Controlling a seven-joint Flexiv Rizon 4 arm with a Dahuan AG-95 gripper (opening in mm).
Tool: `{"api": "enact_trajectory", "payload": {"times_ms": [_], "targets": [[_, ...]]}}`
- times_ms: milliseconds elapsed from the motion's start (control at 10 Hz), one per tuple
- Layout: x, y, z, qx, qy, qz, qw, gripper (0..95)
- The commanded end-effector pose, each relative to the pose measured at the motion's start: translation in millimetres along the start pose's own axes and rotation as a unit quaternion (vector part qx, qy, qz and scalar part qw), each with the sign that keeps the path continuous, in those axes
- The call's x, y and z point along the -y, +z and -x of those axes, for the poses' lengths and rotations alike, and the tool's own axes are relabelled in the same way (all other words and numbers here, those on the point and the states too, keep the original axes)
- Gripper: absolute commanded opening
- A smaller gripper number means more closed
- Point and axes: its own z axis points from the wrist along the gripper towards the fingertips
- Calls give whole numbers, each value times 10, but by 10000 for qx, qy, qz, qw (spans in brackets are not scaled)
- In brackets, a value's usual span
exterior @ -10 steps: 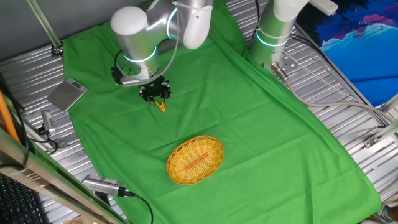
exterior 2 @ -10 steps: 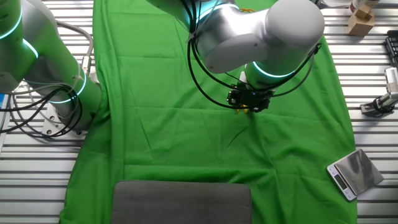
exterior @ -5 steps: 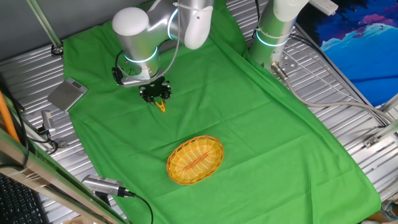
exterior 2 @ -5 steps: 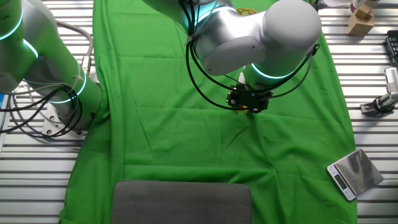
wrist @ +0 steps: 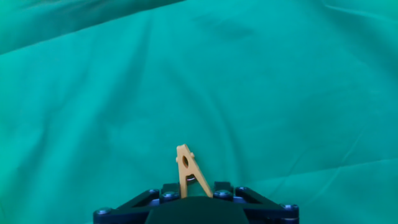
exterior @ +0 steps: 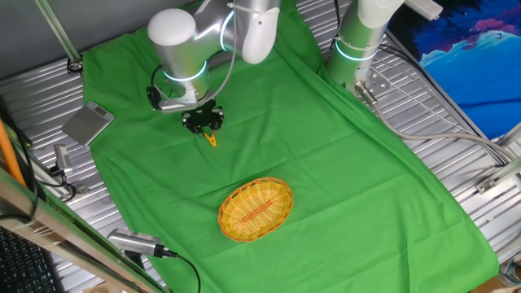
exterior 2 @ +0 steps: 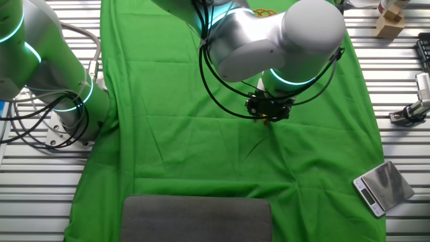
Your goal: Use a clamp
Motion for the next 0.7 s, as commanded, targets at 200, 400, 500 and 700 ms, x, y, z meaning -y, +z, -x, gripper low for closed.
{"api": "enact_trajectory", "payload": {"times_ms": [200,400,500,700], "targets": [[0,-11,4,27,125,65,9999,0],[0,-17,5,31,209,102,9997,0],[-1,-22,6,45,273,140,9995,0],[-4,-63,12,35,353,181,9992,0]]}}
